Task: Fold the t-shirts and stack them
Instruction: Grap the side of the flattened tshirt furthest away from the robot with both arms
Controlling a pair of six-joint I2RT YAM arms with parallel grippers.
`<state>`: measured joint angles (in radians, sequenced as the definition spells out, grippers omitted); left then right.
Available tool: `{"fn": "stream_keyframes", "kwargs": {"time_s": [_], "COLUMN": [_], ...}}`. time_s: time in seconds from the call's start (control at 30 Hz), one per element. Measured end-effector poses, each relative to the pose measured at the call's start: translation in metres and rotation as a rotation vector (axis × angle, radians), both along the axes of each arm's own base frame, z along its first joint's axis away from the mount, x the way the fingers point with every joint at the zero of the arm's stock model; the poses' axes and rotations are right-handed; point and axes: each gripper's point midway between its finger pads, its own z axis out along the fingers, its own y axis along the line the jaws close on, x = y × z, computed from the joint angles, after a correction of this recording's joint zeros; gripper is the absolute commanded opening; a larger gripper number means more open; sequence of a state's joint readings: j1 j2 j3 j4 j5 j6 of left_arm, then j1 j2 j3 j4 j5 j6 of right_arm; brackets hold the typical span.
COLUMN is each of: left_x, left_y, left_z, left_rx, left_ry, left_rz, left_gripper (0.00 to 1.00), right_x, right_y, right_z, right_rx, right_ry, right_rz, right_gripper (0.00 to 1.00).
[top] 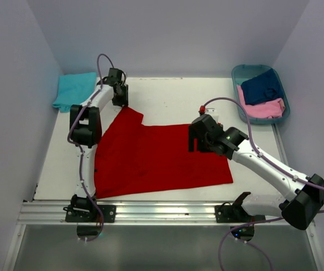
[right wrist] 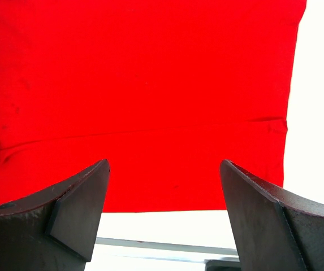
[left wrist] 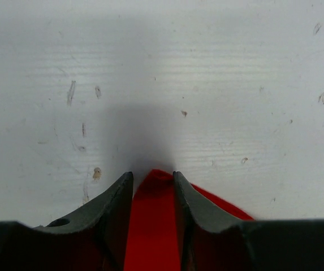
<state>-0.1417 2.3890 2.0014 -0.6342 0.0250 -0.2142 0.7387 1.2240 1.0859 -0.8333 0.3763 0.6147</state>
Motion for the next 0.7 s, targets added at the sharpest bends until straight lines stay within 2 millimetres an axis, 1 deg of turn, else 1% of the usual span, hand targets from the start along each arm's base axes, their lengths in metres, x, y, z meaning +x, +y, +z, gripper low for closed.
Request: {"fn": "stream_keyframes", "kwargs": {"time_s": [0.07,0.2,0.43,0.57,0.7], "left_x": [0.0051,0.0078,0.0080,0.0036,-0.0007], "left_y": [0.0044,0.0103,0.0073,0.0053,0.0052], "left_z": [0.0002,0.0008,-0.0004,0.0003,0.0000], "left_rx": [-0.006,-0.012,-0.030,-0.046,-0.046], "left_ry": [-0.010,-0.016,-0.018,-0.030,-0.023], "left_rz": [0.008,0.017,0.006,-0.010,-0.020], "left_gripper": [0.38,0.38,0.38,0.42,0.43], "right_x": [-0.0007,-0.0018,-0.0013,0.0002,0.0012], "right_y": [-0.0010,-0.0028,-0.0051,-0.0070,-0.0075], "right_z": [-0.0005,-0.0012,-0.0016,-0.0033,-0.0063], "right_rx": [-0.005,-0.014,-0.023,-0.033,-0.044], "right_ry": [0.003,0.008,0.006,0.008,0.015], "right_rz": [0.001,0.001,-0.005,-0.013,-0.016], "right_gripper": [0.82,0.81,0.81,0.81,0.81]}}
